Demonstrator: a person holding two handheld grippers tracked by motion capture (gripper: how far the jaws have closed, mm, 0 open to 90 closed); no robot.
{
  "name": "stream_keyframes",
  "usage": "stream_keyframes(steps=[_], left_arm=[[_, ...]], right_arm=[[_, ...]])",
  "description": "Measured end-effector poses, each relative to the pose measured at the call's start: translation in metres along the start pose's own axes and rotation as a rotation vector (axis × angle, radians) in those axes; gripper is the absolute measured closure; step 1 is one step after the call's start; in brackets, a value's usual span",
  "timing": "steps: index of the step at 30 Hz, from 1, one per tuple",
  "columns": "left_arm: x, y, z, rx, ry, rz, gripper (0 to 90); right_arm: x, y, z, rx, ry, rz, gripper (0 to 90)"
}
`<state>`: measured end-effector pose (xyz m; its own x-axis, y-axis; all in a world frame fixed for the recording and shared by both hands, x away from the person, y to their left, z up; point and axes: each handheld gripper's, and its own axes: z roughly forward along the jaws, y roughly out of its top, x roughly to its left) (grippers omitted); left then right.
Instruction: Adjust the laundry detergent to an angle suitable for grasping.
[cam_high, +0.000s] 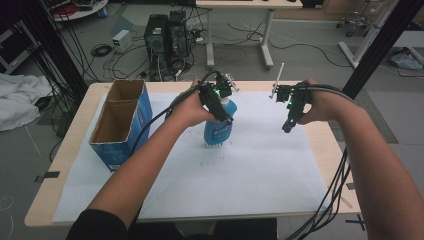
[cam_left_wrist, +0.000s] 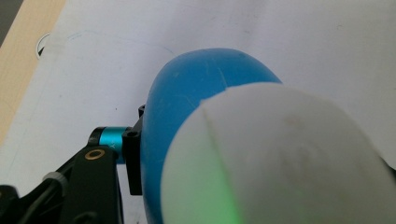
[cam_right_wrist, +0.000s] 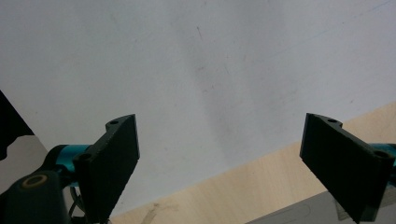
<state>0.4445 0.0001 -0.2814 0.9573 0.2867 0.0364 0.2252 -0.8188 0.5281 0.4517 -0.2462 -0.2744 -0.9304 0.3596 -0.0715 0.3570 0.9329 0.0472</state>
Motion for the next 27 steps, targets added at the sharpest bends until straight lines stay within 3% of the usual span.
stream_keyframes(steps=[13,15,16,17,19,20,25,27], left_arm=[[-0.009,-0.011,-0.006,-0.006,-0.114,0.097,38.1],[-0.012,-0.012,-0.008,-0.002,-0.141,0.139,38.1],[-0.012,-0.012,-0.008,-0.002,-0.141,0.139,38.1],[-0.015,-0.014,-0.009,-0.003,-0.173,0.173,38.1],[-0.015,-0.014,-0.009,-0.003,-0.173,0.173,38.1],[-0.018,-0.017,-0.011,-0.008,-0.202,0.193,38.1],[-0.023,-0.023,-0.014,-0.016,-0.245,0.217,38.1],[-0.025,-0.025,-0.015,-0.018,-0.255,0.249,38.1]], right_arm=[[0.003,0.003,0.0,0.005,0.0,-0.004,11.0],[0.004,0.004,0.0,0.007,-0.001,-0.005,11.0],[0.004,0.004,0.0,0.007,-0.001,-0.005,11.0],[0.006,0.004,0.0,0.009,-0.003,-0.006,11.0],[0.006,0.005,0.0,0.008,-0.002,-0.008,11.0],[0.007,0.005,0.0,0.009,-0.004,-0.005,11.0],[0.009,0.006,-0.001,0.009,-0.006,-0.009,11.0],[0.01,0.007,-0.001,0.012,-0.005,-0.013,11.0]])
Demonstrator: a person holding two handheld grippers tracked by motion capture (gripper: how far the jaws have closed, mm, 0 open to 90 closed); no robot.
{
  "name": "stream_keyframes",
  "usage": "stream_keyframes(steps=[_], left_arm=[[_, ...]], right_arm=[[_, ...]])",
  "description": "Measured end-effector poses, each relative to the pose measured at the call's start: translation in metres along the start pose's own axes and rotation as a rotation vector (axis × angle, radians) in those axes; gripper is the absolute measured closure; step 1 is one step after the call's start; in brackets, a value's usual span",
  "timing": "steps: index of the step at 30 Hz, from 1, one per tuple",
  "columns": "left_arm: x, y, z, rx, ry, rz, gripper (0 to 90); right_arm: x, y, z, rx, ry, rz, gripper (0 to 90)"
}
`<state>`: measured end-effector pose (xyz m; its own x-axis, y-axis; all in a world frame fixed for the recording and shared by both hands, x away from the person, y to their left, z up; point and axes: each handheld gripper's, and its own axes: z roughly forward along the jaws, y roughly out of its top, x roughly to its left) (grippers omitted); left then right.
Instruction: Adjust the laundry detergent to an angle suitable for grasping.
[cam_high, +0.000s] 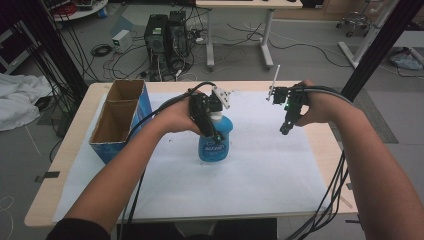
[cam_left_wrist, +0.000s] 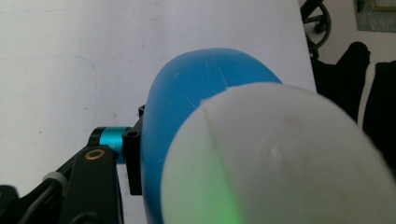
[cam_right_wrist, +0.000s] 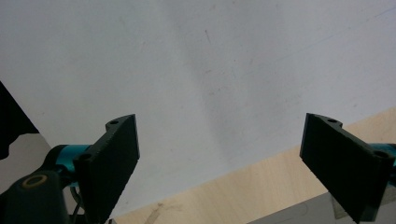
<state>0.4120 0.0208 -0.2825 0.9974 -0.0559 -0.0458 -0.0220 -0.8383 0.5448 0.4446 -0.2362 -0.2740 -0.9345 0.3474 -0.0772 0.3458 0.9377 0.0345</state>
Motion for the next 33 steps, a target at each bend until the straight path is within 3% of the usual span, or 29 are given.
stream_keyframes(steps=[3,5,6,7,10,12,14,15,18,23,28,33], left_arm=[[-0.007,-0.002,0.0,0.011,-0.011,0.041,38.1],[-0.007,-0.002,0.0,0.011,-0.011,0.041,38.1],[-0.015,-0.003,0.0,0.039,-0.044,0.089,38.1],[-0.017,-0.003,0.0,0.044,-0.057,0.101,38.1],[-0.022,-0.003,0.0,0.041,-0.076,0.122,38.0],[-0.029,-0.004,-0.001,0.029,-0.097,0.158,38.1],[-0.029,-0.004,-0.001,0.029,-0.097,0.158,38.1],[-0.035,-0.004,-0.001,0.027,-0.124,0.186,38.1],[-0.04,-0.005,0.001,0.024,-0.158,0.214,38.1],[-0.046,-0.011,0.007,0.018,-0.183,0.273,38.0],[-0.049,-0.016,0.012,0.02,-0.206,0.313,38.1],[-0.046,-0.022,0.017,0.005,-0.207,0.313,38.0]], right_arm=[[0.001,0.001,0.0,-0.001,-0.001,-0.002,11.0],[0.002,0.002,0.0,0.004,-0.004,-0.004,11.0],[0.003,0.002,-0.001,0.003,-0.005,-0.006,11.1],[0.004,0.003,-0.001,0.002,-0.004,-0.004,11.0],[0.005,0.003,-0.001,0.003,-0.006,-0.009,11.0],[0.007,0.004,-0.001,0.005,-0.008,-0.003,11.0],[0.008,0.004,-0.001,0.007,-0.008,-0.004,11.0],[0.009,0.004,-0.001,0.009,-0.008,-0.008,11.0],[0.011,0.004,-0.002,0.011,-0.01,-0.009,11.0],[0.014,0.004,-0.004,0.008,-0.014,-0.015,11.0],[0.018,0.004,-0.006,0.007,-0.019,-0.014,11.0],[0.02,0.007,-0.004,0.007,-0.018,-0.023,11.1]])
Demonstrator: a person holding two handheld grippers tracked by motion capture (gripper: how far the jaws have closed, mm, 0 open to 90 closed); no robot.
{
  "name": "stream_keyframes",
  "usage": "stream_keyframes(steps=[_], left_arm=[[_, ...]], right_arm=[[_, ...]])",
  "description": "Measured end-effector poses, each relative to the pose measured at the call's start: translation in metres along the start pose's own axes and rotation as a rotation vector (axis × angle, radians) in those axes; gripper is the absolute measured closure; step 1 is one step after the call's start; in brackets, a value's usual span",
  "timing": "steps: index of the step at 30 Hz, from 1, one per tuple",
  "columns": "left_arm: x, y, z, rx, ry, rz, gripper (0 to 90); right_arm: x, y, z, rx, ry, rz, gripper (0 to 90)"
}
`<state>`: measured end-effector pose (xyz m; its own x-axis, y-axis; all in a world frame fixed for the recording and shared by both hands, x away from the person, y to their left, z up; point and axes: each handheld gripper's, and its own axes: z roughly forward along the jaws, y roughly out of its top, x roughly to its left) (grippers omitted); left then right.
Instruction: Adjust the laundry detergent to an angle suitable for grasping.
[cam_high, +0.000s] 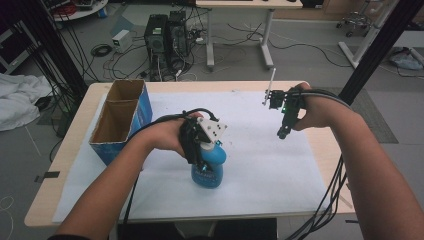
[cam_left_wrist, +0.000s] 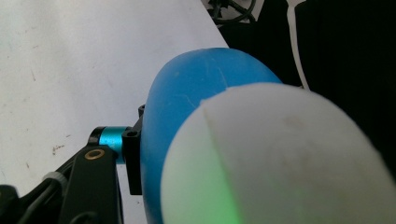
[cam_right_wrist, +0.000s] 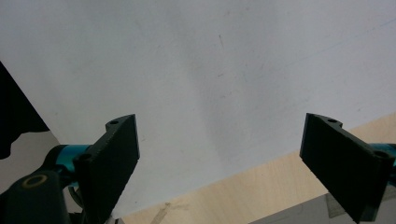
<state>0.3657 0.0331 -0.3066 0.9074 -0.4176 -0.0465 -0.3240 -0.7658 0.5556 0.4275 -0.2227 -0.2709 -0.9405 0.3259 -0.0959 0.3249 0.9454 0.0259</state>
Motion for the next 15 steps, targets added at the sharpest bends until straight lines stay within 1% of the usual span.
stream_keyframes(steps=[2,4,5,7,8,11,12,13,15], left_arm=[[0.0008,-0.0032,0.0013,0.0,0.008,0.0,38.0],[0.0015,-0.0056,0.0019,0.008,0.016,0.013,38.0],[0.0018,-0.0068,0.0022,0.006,0.024,0.006,38.1],[0.0024,-0.0087,0.0021,0.011,0.033,0.013,38.0],[0.003,-0.0096,0.0027,0.003,0.039,0.016,38.0],[0.0044,-0.0107,0.0031,0.002,0.045,0.023,38.0],[0.0049,-0.0111,0.0033,-0.001,0.045,0.021,38.0],[0.0053,-0.0111,0.0036,-0.001,0.045,0.025,38.1],[0.0067,-0.011,0.0041,0.0,0.055,0.037,38.0]], right_arm=[[0.0009,0.0011,0.0011,0.002,0.002,0.0,11.0],[0.0013,0.002,0.0021,0.003,0.003,-0.002,11.0],[0.0012,0.0023,0.0023,0.004,0.003,-0.004,11.0],[0.0012,0.0025,0.0027,0.005,0.004,0.0,11.0],[0.0005,0.0027,0.0031,0.002,0.004,-0.006,11.0],[0.0007,0.0034,0.0037,0.005,0.004,-0.002,11.0],[0.0005,0.0037,0.004,0.004,0.005,-0.009,11.0],[0.0012,0.004,0.0041,0.005,0.004,-0.003,11.0],[0.0009,0.0041,0.0045,0.003,0.006,-0.007,11.0]])
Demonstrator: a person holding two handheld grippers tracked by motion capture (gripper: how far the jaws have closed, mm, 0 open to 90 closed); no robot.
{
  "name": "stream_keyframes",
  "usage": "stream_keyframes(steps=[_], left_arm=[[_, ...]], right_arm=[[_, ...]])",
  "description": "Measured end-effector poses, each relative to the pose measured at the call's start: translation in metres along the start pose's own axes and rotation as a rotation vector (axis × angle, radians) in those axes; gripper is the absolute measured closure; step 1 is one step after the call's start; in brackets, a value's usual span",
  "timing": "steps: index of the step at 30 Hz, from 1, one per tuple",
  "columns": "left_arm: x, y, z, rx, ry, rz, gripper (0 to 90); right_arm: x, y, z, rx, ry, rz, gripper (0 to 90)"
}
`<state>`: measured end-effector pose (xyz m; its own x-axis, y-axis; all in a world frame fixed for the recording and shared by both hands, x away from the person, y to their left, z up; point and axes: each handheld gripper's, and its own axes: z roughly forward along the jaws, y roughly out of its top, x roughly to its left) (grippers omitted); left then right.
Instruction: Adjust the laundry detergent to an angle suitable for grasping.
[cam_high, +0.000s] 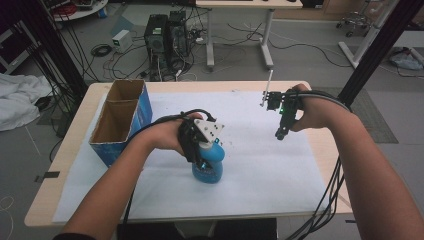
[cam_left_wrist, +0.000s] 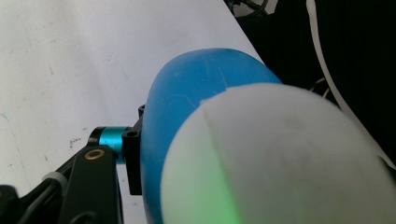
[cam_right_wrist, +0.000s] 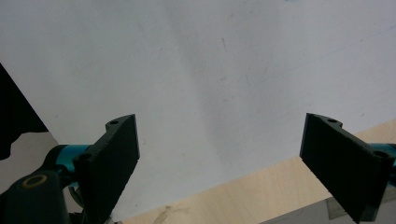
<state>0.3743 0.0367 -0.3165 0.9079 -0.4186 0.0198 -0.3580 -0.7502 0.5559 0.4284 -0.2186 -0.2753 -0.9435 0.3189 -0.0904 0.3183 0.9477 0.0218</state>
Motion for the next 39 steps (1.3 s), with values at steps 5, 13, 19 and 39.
stream_keyframes(steps=[5,13,19,39], left_arm=[[0.002,-0.001,0.003,-0.002,-0.006,0.006,38.0],[0.006,-0.003,0.003,-0.019,0.004,-0.009,38.0],[0.009,-0.004,0.009,-0.005,-0.008,-0.02,38.0],[0.011,-0.01,0.004,-0.03,-0.007,-0.072,31.9]], right_arm=[[0.0,0.0,0.001,0.005,0.0,0.007,11.0],[-0.001,0.0,0.002,0.002,0.002,0.002,11.0],[-0.001,0.002,0.003,0.002,0.002,0.005,11.0],[0.0,0.004,0.005,0.01,0.003,0.0,11.0]])
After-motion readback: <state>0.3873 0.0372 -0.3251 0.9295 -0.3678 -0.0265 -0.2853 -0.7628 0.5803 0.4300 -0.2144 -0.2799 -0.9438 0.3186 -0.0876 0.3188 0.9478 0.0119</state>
